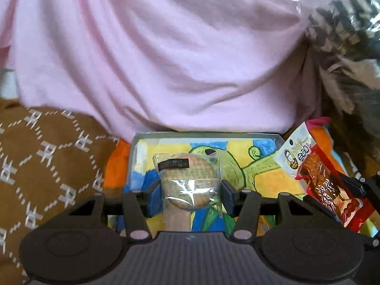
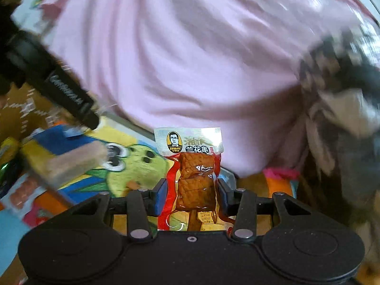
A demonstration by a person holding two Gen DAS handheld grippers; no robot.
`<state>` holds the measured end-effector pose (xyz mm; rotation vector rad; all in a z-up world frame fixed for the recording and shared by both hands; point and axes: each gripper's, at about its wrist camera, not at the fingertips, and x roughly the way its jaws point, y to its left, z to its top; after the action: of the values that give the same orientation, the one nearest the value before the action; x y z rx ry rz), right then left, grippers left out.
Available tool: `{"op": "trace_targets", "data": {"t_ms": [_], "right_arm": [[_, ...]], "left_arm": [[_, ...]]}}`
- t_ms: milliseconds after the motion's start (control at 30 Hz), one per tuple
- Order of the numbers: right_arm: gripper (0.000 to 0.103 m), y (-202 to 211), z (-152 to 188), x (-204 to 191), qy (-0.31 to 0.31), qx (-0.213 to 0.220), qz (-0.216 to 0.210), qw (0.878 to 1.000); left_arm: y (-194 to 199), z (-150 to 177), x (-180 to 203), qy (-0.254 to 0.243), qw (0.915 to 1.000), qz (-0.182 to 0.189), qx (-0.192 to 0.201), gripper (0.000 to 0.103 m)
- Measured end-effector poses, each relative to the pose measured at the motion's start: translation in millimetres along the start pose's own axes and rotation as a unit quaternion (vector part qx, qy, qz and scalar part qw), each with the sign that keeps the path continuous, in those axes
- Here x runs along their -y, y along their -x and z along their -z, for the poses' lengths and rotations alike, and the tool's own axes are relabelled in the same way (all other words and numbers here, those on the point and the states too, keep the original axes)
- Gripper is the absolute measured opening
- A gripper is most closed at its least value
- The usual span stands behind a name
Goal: Organize snacks
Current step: 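Carry the cookie packet and red strip packet into the grey tray and release, then withdraw both tools from the tray back over the remaining snacks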
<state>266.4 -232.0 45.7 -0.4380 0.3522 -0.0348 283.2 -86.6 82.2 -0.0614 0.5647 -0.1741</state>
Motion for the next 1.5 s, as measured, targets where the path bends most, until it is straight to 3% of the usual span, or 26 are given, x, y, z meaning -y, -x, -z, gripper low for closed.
{"op": "trace_targets", "data": {"t_ms": [133,267,533,767,867,967,1033,1200,1300,1500], "right_arm": [[0.045,-22.0,11.0,5.9,-0.039,-0.017,0.016,0.999],[0.045,-39.7,22.8,5.0,-0.058,-0.045,0.004,0.997],[0.049,-52.2,36.6,4.9,-0.058,-0.066,-0.025,0.996],[0.056,-59.0,40.7,10.8,-0.095,-0.075,-0.035,0.992],[0.068,-56.0,39.3,12.0,-0.098,-0.070,-0.027,0.992],[0.073,-47.8,37.6,19.5,-0.122,-0.060,-0.025,0.990],[0.075,-40.3,37.6,27.4,-0.151,-0.054,-0.036,0.986],[0.091,-9.6,38.6,43.5,-0.208,-0.020,-0.043,0.977],[0.093,12.5,35.1,47.5,-0.218,-0.003,-0.050,0.975],[0.098,64.6,23.3,47.8,-0.240,0.027,-0.068,0.968]], "left_arm": [[-30.5,-6.1,9.4,0.010,0.9996,0.020,-0.018,0.057],[-57.8,-0.6,18.0,0.015,0.9986,0.030,-0.042,0.057],[-94.2,23.3,40.1,-0.013,0.9956,0.011,-0.092,0.057],[-104.1,33.2,45.3,-0.010,0.9940,0.004,-0.109,0.059],[-103.1,32.6,41.8,-0.002,0.9934,-0.003,-0.115,0.065],[-98.3,28.4,40.7,0.005,0.9944,-0.011,-0.105,0.078],[-92.3,24.8,40.9,0.008,0.9952,-0.009,-0.098,0.082],[-71.0,15.1,40.2,0.006,0.9977,-0.008,-0.068,0.094],[-54.4,11.2,36.2,0.011,0.9989,-0.002,-0.046,0.100],[-20.6,10.2,32.2,-0.019,0.9997,0.007,-0.010,0.103]]}}
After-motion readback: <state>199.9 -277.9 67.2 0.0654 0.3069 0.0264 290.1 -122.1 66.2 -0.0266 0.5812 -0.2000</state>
